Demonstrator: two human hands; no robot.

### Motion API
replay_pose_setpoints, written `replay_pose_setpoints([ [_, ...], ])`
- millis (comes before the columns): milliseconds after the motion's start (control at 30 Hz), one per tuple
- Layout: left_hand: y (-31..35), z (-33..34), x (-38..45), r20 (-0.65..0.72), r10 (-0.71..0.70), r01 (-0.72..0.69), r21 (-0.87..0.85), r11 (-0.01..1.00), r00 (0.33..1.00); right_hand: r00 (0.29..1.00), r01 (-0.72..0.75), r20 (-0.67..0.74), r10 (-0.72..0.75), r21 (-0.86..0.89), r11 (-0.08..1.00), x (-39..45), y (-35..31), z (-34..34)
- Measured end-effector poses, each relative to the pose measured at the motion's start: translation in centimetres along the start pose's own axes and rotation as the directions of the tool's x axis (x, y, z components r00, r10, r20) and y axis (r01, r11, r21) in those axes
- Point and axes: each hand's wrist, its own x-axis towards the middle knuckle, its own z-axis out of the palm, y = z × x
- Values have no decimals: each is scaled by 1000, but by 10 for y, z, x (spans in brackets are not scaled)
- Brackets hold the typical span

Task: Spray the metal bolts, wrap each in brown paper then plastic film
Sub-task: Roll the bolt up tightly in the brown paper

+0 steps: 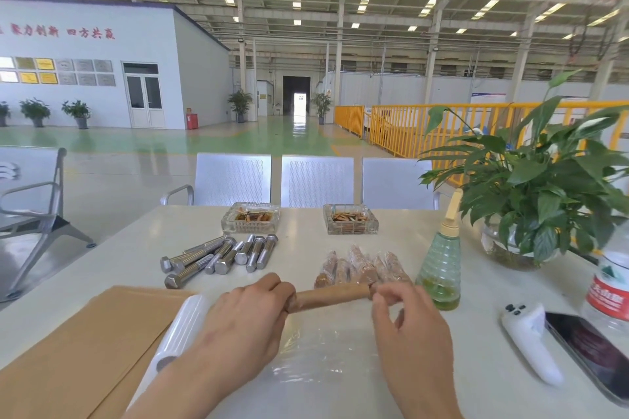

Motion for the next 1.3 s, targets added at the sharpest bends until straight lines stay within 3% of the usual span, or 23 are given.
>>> replay_pose_setpoints([
  [33,1,0,0,-7,-4,4,-10,1000,1000,982,-182,75,175,115,977,0,0,1],
  [100,3,0,-1,-28,-7,6,-43,999,1000,863,-475,313,396,240,846,3,-3,2],
  [167,7,-1,-1,-59,-5,0,-78,997,998,728,-664,519,448,375,647,7,-13,5],
  [233,14,-1,-3,-80,14,-22,-98,995,997,649,-756,637,416,480,445,10,-23,9],
  [267,18,-1,-3,-79,25,-33,-95,995,997,640,-766,659,394,505,398,12,-26,12],
  [400,29,0,-3,-77,43,-47,-58,997,996,691,-722,606,393,606,334,19,-35,24],
  [500,32,0,-4,-55,45,-47,-34,998,997,775,-631,501,385,639,439,20,-36,28],
  [600,30,-1,-6,-67,37,-38,-21,999,997,870,-481,371,324,502,719,17,-29,30],
  [733,26,-3,-6,-73,56,-55,26,998,996,971,-97,233,43,228,969,13,-15,29],
  [800,23,-4,-6,-95,55,-52,35,998,994,947,26,316,-61,115,993,15,-11,27],
  [900,17,2,-8,-86,56,-49,76,996,995,850,98,515,-113,57,994,15,-6,21],
  [967,16,0,-8,-43,100,-96,82,992,994,812,4,578,-80,132,991,18,-8,18],
  [1033,16,0,-9,-60,107,-99,116,988,992,795,-217,605,41,221,951,23,-13,17],
  [1100,20,-1,-9,-37,114,-111,87,990,993,799,-256,596,76,223,940,27,-15,18],
  [1200,21,4,-5,-78,78,-73,66,995,994,843,-44,538,-11,90,995,26,-13,19],
  [1300,25,8,-6,-51,73,-68,87,994,996,871,173,476,-120,-68,983,24,-8,23],
])
